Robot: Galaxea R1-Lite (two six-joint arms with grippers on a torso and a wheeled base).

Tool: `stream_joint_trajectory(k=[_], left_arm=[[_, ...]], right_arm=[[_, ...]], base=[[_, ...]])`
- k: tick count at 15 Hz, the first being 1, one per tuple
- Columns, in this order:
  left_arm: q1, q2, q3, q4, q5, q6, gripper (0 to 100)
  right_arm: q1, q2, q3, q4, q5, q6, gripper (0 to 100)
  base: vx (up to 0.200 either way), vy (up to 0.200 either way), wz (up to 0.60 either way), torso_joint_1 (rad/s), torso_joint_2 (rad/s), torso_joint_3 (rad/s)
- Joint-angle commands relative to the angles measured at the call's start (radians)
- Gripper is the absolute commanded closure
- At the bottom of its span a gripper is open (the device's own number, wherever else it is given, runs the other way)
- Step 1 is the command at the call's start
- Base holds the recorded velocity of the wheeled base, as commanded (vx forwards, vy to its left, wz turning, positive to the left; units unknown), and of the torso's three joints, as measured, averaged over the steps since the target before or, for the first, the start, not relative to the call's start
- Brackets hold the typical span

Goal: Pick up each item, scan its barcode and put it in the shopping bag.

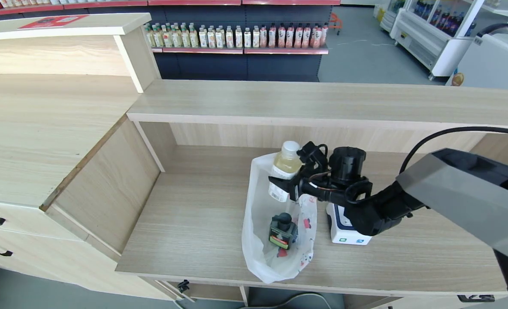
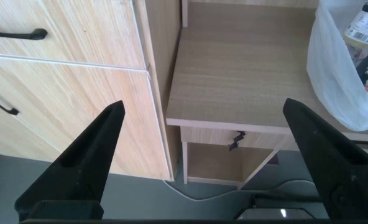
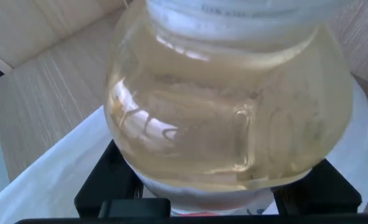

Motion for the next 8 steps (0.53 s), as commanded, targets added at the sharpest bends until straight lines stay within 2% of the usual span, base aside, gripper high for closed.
stream_joint_trajectory(k=[1, 4, 8], left_arm=[[0.001, 0.000, 0.000, 0.000, 0.000, 0.000, 0], [0.001, 0.000, 0.000, 0.000, 0.000, 0.000, 0], [0.001, 0.000, 0.000, 0.000, 0.000, 0.000, 0]], right_arm=[[0.003, 0.099, -0.098, 0.048, 0.000, -0.045, 100], [0.009, 0.157, -0.189, 0.082, 0.000, -0.086, 100], [0.010, 0.204, -0.207, 0.082, 0.000, -0.163, 100]], base=[[0.000, 0.000, 0.00, 0.000, 0.00, 0.000], [0.000, 0.000, 0.00, 0.000, 0.00, 0.000], [0.000, 0.000, 0.00, 0.000, 0.00, 0.000]])
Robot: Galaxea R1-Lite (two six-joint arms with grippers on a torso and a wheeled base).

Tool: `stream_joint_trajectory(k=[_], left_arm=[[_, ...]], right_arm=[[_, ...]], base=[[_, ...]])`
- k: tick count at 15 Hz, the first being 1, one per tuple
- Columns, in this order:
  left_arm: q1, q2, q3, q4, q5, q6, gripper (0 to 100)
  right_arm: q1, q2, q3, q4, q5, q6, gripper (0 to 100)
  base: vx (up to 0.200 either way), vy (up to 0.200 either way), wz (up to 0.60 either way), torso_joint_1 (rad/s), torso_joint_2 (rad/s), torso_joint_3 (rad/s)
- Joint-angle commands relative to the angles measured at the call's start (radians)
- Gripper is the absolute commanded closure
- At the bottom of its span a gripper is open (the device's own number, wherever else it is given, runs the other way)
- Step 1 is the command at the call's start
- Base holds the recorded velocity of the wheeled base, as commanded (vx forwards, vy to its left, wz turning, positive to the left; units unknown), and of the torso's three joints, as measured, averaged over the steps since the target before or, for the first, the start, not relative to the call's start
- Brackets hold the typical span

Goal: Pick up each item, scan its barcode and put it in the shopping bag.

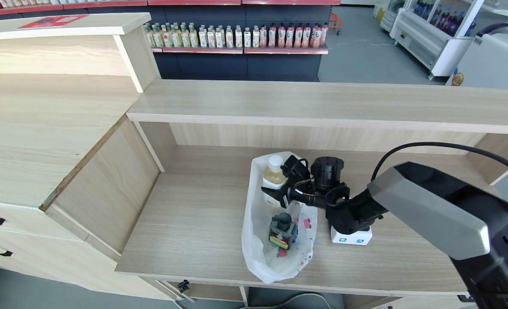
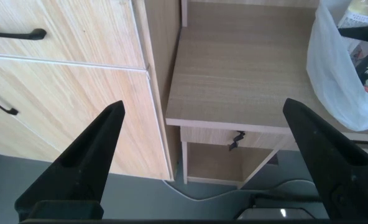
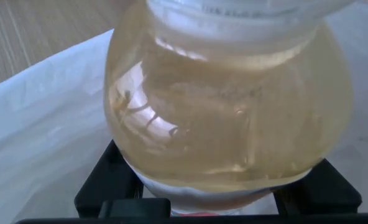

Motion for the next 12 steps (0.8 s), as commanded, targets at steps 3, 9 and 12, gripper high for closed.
stream_joint_trajectory(k=[3, 9, 12], left_arm=[[0.001, 0.000, 0.000, 0.000, 0.001, 0.000, 0], [0.001, 0.000, 0.000, 0.000, 0.001, 0.000, 0], [0.001, 0.000, 0.000, 0.000, 0.001, 0.000, 0]], right_arm=[[-0.005, 0.041, -0.006, -0.011, 0.002, -0.033, 0], [-0.008, -0.094, 0.030, -0.033, 0.004, 0.132, 0], [-0.010, -0.341, 0.223, -0.037, 0.004, 0.290, 0]], base=[[0.000, 0.000, 0.00, 0.000, 0.00, 0.000], [0.000, 0.000, 0.00, 0.000, 0.00, 0.000], [0.000, 0.000, 0.00, 0.000, 0.00, 0.000]])
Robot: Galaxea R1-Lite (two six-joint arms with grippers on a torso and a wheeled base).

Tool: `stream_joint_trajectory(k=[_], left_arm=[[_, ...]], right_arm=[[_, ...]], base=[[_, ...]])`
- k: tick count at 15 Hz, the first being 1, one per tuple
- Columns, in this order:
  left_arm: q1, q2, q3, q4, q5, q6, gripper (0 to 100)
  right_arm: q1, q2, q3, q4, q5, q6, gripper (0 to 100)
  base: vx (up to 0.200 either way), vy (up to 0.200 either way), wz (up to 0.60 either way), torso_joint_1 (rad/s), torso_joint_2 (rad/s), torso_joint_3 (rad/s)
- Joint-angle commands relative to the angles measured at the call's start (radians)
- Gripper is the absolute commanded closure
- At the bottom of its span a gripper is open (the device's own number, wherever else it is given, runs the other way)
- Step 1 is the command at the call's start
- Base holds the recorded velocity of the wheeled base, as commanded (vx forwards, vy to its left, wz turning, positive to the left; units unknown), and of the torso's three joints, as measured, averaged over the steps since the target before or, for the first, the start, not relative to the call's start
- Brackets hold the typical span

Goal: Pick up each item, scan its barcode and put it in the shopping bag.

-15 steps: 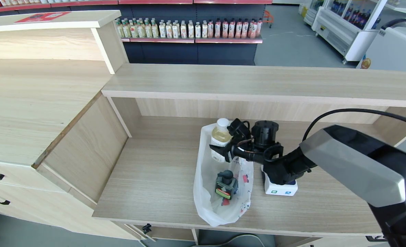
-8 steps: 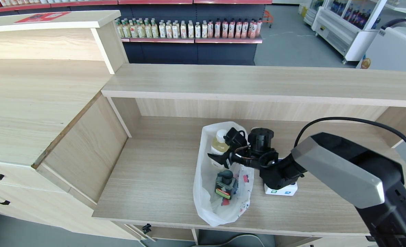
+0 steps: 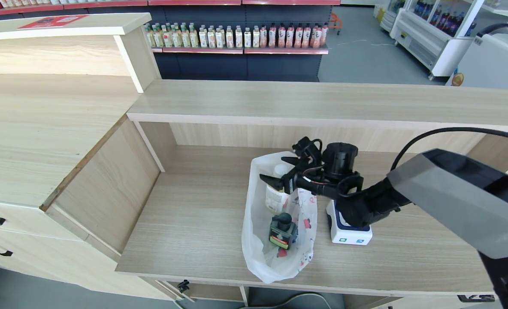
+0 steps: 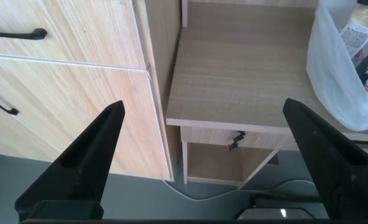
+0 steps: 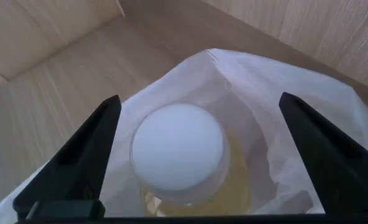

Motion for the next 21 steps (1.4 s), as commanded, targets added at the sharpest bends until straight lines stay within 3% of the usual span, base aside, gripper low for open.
stream_joint_trajectory(k=[1, 5, 7, 8, 11, 13, 15, 18, 19, 21], left_arm=[[0.001, 0.000, 0.000, 0.000, 0.000, 0.000, 0], [0.001, 0.000, 0.000, 0.000, 0.000, 0.000, 0], [0.001, 0.000, 0.000, 0.000, 0.000, 0.000, 0], [0.001, 0.000, 0.000, 0.000, 0.000, 0.000, 0], [0.001, 0.000, 0.000, 0.000, 0.000, 0.000, 0], [0.001, 0.000, 0.000, 0.000, 0.000, 0.000, 0], [0.001, 0.000, 0.000, 0.000, 0.000, 0.000, 0], [0.001, 0.000, 0.000, 0.000, 0.000, 0.000, 0], [0.001, 0.000, 0.000, 0.000, 0.000, 0.000, 0], [0.001, 0.000, 0.000, 0.000, 0.000, 0.000, 0]], right_arm=[[-0.012, -0.250, 0.195, -0.005, 0.003, 0.084, 0], [-0.121, -0.666, 0.573, 0.032, 0.009, 0.105, 0], [-0.264, -0.879, 0.755, 0.049, 0.006, 0.088, 0], [-0.376, -0.993, 0.864, 0.073, 0.003, 0.065, 0], [-0.580, -1.304, 1.139, 0.260, -0.046, 0.041, 0], [-0.575, -1.499, 1.317, 0.302, -0.193, 0.044, 0], [-0.454, -1.740, 1.332, 0.478, -0.307, 0.048, 0], [-0.446, -2.200, 1.332, 0.894, -0.343, 0.047, 0], [-0.446, -2.307, 1.332, 0.962, -0.353, 0.045, 0], [-0.433, -2.353, 1.332, 0.971, -0.366, 0.033, 0]], base=[[0.000, 0.000, 0.00, 0.000, 0.00, 0.000], [0.000, 0.000, 0.00, 0.000, 0.00, 0.000], [0.000, 0.000, 0.00, 0.000, 0.00, 0.000], [0.000, 0.000, 0.00, 0.000, 0.00, 0.000], [0.000, 0.000, 0.00, 0.000, 0.00, 0.000], [0.000, 0.000, 0.00, 0.000, 0.00, 0.000], [0.000, 0.000, 0.00, 0.000, 0.00, 0.000], [0.000, 0.000, 0.00, 0.000, 0.00, 0.000], [0.000, 0.000, 0.00, 0.000, 0.00, 0.000], [0.000, 0.000, 0.00, 0.000, 0.00, 0.000]])
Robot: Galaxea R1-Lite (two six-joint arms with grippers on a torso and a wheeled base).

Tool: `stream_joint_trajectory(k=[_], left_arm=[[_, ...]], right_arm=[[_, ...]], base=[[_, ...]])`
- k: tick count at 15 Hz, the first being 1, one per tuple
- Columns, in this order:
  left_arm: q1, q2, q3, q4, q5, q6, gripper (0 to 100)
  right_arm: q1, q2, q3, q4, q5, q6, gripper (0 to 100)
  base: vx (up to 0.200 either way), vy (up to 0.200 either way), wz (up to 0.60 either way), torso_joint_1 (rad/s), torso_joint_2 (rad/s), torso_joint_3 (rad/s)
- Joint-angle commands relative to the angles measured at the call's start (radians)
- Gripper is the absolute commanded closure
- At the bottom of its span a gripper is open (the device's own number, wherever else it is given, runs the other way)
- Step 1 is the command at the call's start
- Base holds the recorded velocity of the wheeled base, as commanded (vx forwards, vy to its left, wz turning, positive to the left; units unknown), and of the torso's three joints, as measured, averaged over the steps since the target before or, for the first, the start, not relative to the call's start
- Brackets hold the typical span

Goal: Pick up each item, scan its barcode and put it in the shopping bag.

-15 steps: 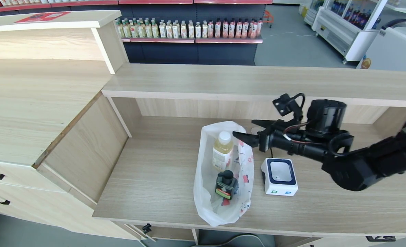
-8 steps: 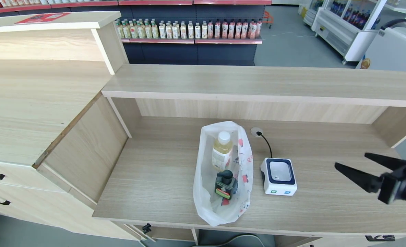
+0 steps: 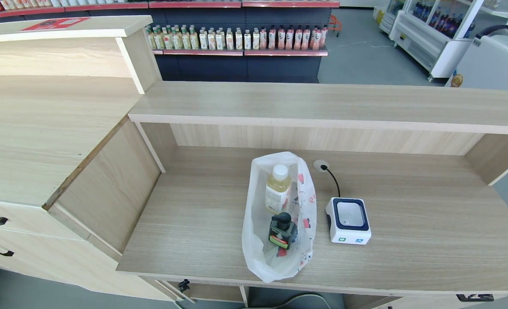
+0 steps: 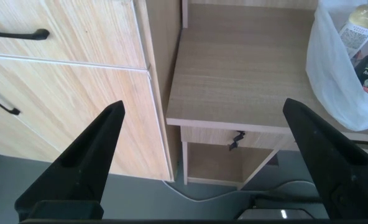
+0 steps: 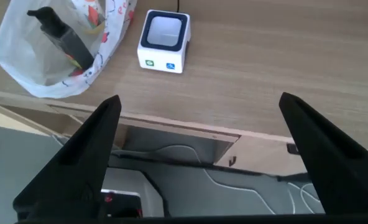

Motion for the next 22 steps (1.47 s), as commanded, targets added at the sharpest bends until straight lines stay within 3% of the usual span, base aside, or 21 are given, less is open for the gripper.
stream_joint_trajectory(k=[1, 11, 14, 22], left_arm=[[0.000, 0.000, 0.000, 0.000, 0.000, 0.000, 0], [0.000, 0.001, 0.000, 0.000, 0.000, -0.005, 0], [0.000, 0.001, 0.000, 0.000, -0.001, 0.009, 0], [0.000, 0.001, 0.000, 0.000, 0.000, 0.006, 0]], right_arm=[[0.023, -0.282, 0.019, 0.128, -0.076, 0.008, 0], [0.023, -0.283, 0.019, 0.136, -0.085, 0.035, 0], [0.023, -0.285, 0.019, 0.136, -0.085, 0.035, 0], [0.023, -0.285, 0.019, 0.136, -0.085, 0.035, 0]], base=[[0.000, 0.000, 0.00, 0.000, 0.00, 0.000], [0.000, 0.000, 0.00, 0.000, 0.00, 0.000], [0.000, 0.000, 0.00, 0.000, 0.00, 0.000], [0.000, -0.100, 0.00, 0.002, 0.00, 0.001]])
